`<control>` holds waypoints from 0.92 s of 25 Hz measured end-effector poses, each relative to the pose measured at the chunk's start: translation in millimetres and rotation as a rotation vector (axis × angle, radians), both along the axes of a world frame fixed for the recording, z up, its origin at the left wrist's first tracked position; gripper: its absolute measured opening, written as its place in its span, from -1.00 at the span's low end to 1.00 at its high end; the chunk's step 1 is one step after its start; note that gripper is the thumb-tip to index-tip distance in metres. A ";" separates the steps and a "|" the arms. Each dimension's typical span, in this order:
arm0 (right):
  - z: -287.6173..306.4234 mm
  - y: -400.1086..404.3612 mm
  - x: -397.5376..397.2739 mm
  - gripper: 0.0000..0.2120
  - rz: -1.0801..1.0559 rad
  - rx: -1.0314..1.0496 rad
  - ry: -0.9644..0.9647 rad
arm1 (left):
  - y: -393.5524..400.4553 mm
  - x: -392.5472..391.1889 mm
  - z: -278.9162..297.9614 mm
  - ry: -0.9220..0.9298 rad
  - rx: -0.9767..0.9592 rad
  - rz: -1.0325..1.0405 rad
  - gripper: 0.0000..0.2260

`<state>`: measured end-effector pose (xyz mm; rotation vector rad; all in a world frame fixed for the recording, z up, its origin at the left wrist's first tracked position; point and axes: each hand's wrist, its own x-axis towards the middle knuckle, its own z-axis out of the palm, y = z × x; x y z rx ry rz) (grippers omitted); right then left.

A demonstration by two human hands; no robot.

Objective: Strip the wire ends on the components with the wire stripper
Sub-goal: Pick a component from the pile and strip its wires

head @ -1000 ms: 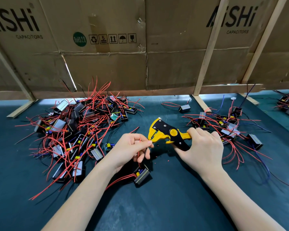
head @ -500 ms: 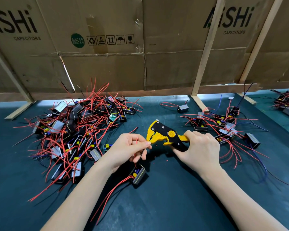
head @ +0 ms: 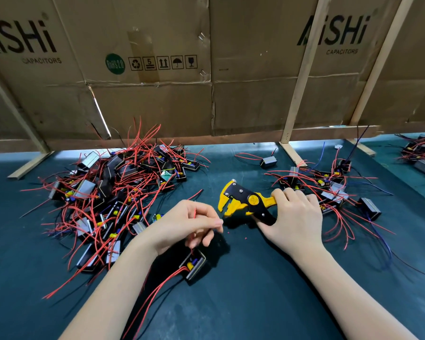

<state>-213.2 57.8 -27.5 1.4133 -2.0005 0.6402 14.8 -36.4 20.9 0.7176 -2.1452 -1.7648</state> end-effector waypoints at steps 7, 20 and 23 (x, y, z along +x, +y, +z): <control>1.1 -1.0 -2.0 -0.48 -0.018 0.025 -0.005 | -0.9 5.8 20.3 0.013 -0.118 -0.120 -0.84; 0.6 1.0 -5.6 -0.50 -0.036 0.052 -0.034 | -3.8 -10.3 -3.2 -0.039 -0.101 0.291 -0.71; 0.3 0.9 -5.7 -0.52 -0.032 0.043 -0.035 | -6.0 -11.5 -6.6 -0.034 -0.110 0.354 -0.76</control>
